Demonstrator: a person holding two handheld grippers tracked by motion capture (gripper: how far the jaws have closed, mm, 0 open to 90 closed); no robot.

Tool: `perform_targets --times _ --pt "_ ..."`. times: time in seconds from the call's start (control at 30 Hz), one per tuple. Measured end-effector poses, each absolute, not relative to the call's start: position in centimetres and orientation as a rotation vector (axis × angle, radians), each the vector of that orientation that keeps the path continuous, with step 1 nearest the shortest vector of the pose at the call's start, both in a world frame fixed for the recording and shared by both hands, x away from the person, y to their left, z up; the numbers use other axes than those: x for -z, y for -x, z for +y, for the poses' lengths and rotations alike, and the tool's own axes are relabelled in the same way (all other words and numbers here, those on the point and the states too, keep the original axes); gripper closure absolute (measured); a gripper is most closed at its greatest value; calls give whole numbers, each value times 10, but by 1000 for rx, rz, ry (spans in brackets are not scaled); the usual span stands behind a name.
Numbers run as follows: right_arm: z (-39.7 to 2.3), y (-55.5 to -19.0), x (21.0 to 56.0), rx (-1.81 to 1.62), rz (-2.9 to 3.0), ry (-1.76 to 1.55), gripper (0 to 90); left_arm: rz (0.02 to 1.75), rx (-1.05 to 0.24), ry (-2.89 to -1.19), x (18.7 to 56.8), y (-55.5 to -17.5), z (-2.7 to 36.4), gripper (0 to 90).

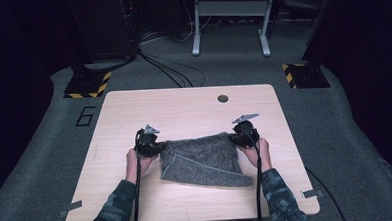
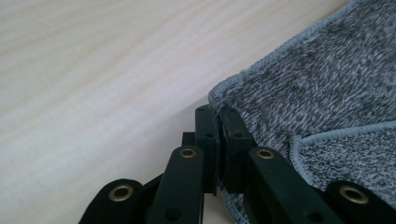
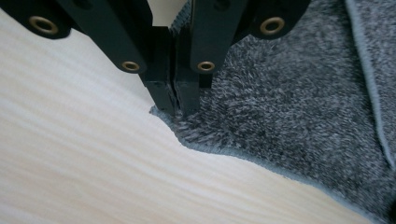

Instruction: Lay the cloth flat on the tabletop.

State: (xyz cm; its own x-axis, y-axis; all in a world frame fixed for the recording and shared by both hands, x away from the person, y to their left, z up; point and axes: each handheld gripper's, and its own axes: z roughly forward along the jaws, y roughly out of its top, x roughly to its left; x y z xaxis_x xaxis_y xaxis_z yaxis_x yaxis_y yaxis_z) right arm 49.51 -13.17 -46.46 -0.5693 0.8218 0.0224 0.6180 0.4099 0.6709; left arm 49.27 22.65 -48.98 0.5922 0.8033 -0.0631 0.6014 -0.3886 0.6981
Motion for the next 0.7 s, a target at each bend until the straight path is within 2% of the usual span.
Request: perform_targets --times 0.1,0.13,0.27,0.4,0.47,0.57,0.7 --pt "-128 -522 454 -915 2311 -1238 886 1102 -438 -2124 470 -518 226 877" --pt "-127 -530 448 -921 2291 -1228 886 1093 -503 -2093 452 -531 226 877" --pt "-123 -557 391 -964 2161 -1163 886 1034 -685 -2014 390 -545 222 877" --pt "-122 -553 333 -1030 2058 -1056 884 940 -803 -1962 342 -534 221 876" --pt "-126 -543 320 -1057 2038 -1014 884 914 -813 -1958 340 -524 221 876" --pt "-131 -526 322 -1079 2044 -991 882 871 -806 -1974 356 -507 218 875" --pt "-138 -496 363 -1044 2130 -964 879 838 -759 -2039 395 -485 212 872"
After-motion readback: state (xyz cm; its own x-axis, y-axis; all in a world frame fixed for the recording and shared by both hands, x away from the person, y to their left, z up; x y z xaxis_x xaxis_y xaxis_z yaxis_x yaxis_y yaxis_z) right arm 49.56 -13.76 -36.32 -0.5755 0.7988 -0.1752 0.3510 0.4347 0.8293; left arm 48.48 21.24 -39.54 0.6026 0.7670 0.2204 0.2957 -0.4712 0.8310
